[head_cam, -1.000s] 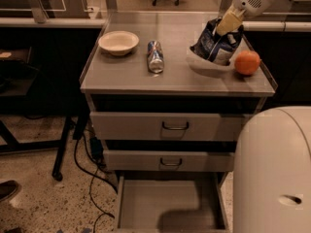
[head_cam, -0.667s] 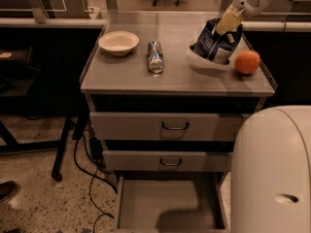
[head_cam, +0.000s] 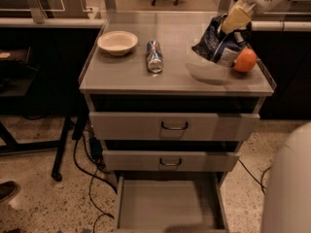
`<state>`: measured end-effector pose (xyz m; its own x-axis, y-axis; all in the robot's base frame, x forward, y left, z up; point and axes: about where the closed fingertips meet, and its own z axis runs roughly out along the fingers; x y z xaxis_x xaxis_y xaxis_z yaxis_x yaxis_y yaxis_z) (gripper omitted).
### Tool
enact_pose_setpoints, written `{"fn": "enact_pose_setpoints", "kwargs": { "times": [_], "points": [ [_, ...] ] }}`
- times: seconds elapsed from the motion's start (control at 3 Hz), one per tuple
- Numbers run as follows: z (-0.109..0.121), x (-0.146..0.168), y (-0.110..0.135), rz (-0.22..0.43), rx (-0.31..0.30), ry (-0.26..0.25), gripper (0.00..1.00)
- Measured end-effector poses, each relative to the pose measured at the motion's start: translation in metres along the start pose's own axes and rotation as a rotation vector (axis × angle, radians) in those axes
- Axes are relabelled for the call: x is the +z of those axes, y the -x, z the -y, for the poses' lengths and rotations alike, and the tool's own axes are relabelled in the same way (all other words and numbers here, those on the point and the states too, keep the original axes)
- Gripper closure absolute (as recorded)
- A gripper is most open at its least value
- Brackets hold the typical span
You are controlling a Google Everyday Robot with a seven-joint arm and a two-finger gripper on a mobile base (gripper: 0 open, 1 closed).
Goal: Place blue chip bag into bottom drawer
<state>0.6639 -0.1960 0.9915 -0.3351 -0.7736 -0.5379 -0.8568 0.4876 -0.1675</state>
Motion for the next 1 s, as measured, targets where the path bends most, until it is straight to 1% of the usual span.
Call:
{"fn": "enact_pose_setpoints", "kwargs": {
  "times": [0.33, 0.67, 1.0],
  "points": [
    [-0.036, -0.015, -0.017, -0.008, 0.034, 0.032, 1.0],
    [-0.08, 0.002, -0.059, -0.063, 0.097, 0.107, 1.0],
    [-0.074, -0.005, -0.055, -0.048, 0.098, 0.089, 1.0]
  ]
}}
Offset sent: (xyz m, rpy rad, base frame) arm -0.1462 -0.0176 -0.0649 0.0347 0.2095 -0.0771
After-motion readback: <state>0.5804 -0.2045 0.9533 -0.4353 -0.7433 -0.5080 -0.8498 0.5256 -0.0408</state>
